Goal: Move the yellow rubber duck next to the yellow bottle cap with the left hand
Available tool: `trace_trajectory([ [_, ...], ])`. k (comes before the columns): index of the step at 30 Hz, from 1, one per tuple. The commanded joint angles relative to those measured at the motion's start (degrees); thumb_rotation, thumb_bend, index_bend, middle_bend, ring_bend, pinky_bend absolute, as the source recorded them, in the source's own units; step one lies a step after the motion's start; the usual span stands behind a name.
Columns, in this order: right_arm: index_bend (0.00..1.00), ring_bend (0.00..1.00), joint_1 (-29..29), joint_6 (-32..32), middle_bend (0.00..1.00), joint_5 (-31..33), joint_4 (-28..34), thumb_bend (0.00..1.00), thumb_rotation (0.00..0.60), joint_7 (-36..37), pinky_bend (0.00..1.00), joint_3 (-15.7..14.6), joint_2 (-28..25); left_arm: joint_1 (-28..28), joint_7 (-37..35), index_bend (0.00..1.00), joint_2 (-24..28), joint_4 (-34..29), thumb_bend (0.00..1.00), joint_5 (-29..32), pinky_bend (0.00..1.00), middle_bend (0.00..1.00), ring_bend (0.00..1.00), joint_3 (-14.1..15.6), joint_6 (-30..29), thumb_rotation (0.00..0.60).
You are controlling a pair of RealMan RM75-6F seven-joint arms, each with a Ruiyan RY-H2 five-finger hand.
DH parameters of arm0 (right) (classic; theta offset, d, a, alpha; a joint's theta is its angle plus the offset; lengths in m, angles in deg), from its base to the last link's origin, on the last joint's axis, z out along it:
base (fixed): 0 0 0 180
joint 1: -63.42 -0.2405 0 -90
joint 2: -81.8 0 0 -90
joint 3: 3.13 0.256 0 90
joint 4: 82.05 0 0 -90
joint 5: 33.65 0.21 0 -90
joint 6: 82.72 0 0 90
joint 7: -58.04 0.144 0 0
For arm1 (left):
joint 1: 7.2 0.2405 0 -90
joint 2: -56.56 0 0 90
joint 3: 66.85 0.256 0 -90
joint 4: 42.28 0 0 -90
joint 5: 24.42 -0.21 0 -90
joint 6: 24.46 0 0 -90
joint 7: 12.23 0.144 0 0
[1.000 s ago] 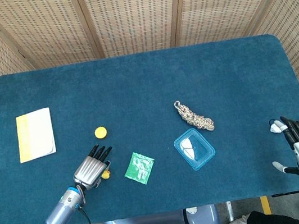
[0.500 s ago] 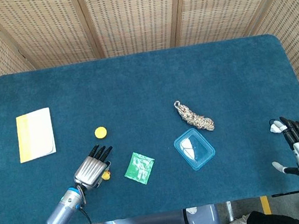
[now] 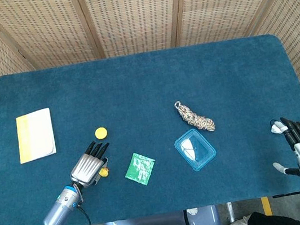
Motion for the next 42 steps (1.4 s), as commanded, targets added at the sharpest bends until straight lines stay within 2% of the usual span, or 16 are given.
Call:
trace_trajectory([
  [1, 0.00, 0.00, -0.24, -0.59, 0.00, 0.43, -0.29, 0.00, 0.600, -0.19, 0.00, 0.06, 0.23, -0.43, -1.20, 0.50, 1.12, 0.56, 0.35, 1.03, 0.00, 0.00, 0.00, -1.08, 0.36, 0.600],
  [11, 0.00, 0.00, -0.71, -1.86, 0.00, 1.38, -0.82, 0.00, 0.600, -0.06, 0.00, 0.18, 0.57, -2.23, -4.54, 0.50, 2.34, 2.70, 0.35, 4.91, 0.00, 0.00, 0.00, -4.40, 2.61, 0.600],
  [21, 0.00, 0.00, -1.53, -4.06, 0.00, 3.12, -1.83, 0.00, 0.600, 0.33, 0.00, 0.46, 1.10, -6.73, -5.13, 0.50, 2.43, 6.69, 0.35, 12.01, 0.00, 0.00, 0.00, -8.80, 7.00, 0.600],
  [37, 0.00, 0.00, -2.90, -7.88, 0.00, 6.03, -3.90, 0.00, 0.600, 1.42, 0.00, 0.87, 2.01, -13.61, -4.06, 0.50, -3.08, 17.33, 0.34, 22.24, 0.00, 0.00, 0.00, -11.36, 12.45, 0.600],
  [42, 0.00, 0.00, -3.21, -8.69, 0.00, 6.76, -4.49, 0.00, 0.600, 1.63, 0.00, 0.98, 2.27, -15.68, -3.68, 0.50, -4.48, 19.22, 0.34, 23.90, 0.00, 0.00, 0.00, -11.30, 13.14, 0.600],
])
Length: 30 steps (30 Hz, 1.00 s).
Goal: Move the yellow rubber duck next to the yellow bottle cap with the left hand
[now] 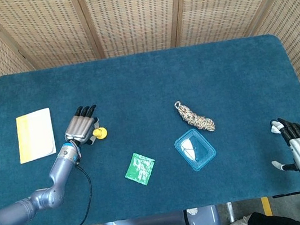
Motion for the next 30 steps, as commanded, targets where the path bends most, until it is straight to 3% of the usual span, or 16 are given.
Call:
trace_trajectory([
  [1, 0.00, 0.00, -0.11, -0.26, 0.00, 0.26, -0.23, 0.00, 0.600, 0.24, 0.00, 0.05, 0.07, -1.10, 0.31, 0.50, -0.90, 0.92, 0.34, 0.94, 0.00, 0.00, 0.00, 0.15, 0.43, 0.600],
  [18, 0.00, 0.00, -0.13, -0.10, 0.00, 0.83, -1.10, 0.00, 0.600, 1.70, 0.00, 0.46, 0.16, -3.02, 0.16, 0.49, -1.56, 2.85, 0.34, 3.34, 0.00, 0.00, 0.00, 2.19, 0.38, 0.600],
  [20, 0.00, 0.00, -0.14, -0.05, 0.00, 0.73, -1.11, 0.00, 0.600, 1.59, 0.00, 0.41, 0.19, -3.23, 0.53, 0.45, -1.77, 3.07, 0.34, 3.74, 0.00, 0.00, 0.00, 2.65, 0.43, 0.600],
  [25, 0.00, 0.00, -0.07, 0.20, 0.00, 0.60, -1.12, 0.00, 0.600, 1.67, 0.00, 0.39, 0.20, -3.53, 0.68, 0.18, -2.53, 3.62, 0.33, 4.46, 0.00, 0.00, 0.00, 3.16, 0.17, 0.600],
  [30, 0.00, 0.00, -0.10, 0.15, 0.00, 0.74, -1.30, 0.00, 0.600, 1.63, 0.00, 0.41, 0.33, -3.49, 0.12, 0.12, -2.31, 3.39, 0.33, 4.43, 0.00, 0.00, 0.00, 3.47, -0.02, 0.600],
])
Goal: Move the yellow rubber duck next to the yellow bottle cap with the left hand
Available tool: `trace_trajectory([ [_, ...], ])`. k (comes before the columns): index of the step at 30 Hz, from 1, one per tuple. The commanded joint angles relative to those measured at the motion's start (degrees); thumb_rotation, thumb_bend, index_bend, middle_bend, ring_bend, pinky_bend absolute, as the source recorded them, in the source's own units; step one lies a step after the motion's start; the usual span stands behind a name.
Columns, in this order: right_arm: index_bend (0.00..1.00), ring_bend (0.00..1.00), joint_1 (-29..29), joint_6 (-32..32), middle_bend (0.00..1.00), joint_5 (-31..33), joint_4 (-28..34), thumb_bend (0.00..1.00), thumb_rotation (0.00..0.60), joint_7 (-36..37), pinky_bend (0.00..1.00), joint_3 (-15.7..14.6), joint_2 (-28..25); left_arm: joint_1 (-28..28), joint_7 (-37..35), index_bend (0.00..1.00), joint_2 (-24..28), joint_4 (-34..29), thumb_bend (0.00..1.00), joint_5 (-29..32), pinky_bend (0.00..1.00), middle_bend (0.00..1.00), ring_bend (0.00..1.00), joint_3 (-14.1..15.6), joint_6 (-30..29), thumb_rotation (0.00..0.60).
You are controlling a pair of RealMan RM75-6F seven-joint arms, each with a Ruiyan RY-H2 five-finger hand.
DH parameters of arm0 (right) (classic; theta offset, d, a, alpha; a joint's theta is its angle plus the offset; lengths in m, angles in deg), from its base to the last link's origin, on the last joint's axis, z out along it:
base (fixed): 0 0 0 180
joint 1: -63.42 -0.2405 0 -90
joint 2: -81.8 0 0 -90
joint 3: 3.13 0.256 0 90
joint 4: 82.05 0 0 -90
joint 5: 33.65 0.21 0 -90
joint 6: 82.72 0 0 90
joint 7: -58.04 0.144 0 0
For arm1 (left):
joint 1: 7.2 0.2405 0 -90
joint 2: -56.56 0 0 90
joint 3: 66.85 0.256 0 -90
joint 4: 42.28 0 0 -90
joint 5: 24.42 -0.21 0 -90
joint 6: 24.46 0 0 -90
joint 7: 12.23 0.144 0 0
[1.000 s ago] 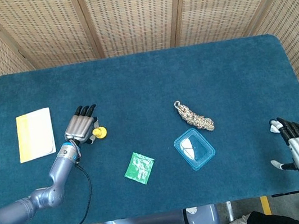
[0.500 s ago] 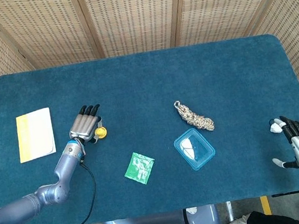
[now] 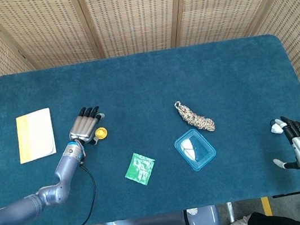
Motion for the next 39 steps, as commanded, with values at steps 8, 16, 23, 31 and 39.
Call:
trace_trajectory([
  [8, 0.00, 0.00, -0.09, 0.00, 0.00, -0.34, 0.01, 0.00, 0.600, -0.26, 0.00, -0.18, 0.15, 2.98, -5.44, 0.12, 4.04, -6.93, 0.33, -4.03, 0.00, 0.00, 0.00, -1.01, -4.79, 0.600],
  [16, 0.00, 0.00, 0.17, 0.92, 0.00, -1.18, 0.64, 0.00, 0.600, -1.66, 0.00, -0.54, 0.30, 15.43, -9.03, 0.10, 9.86, -20.91, 0.32, -16.65, 0.00, 0.00, 0.00, 3.31, -27.06, 0.600],
  [23, 0.00, 0.00, 0.39, 2.05, 0.00, -2.40, 1.59, 0.00, 0.600, -4.24, 0.00, -1.02, 0.71, 24.91, -5.63, 0.00, 12.78, -27.54, 0.32, -22.24, 0.00, 0.00, 0.00, 9.39, -40.02, 0.600],
  [31, 0.00, 0.00, 0.73, 3.64, 0.00, -4.25, 2.58, 0.00, 0.600, -8.32, 0.00, -1.75, 1.71, 35.84, -5.96, 0.00, 16.09, -30.82, 0.29, -26.78, 0.00, 0.00, 0.00, 16.12, -50.38, 0.600],
  [39, 0.00, 0.00, 1.71, 7.15, 0.00, -6.75, 3.25, 0.00, 0.600, -11.35, 0.00, -2.05, 2.74, 43.66, -10.11, 0.00, 18.27, -31.52, 0.13, -32.97, 0.00, 0.00, 0.00, 17.88, -58.02, 0.600],
])
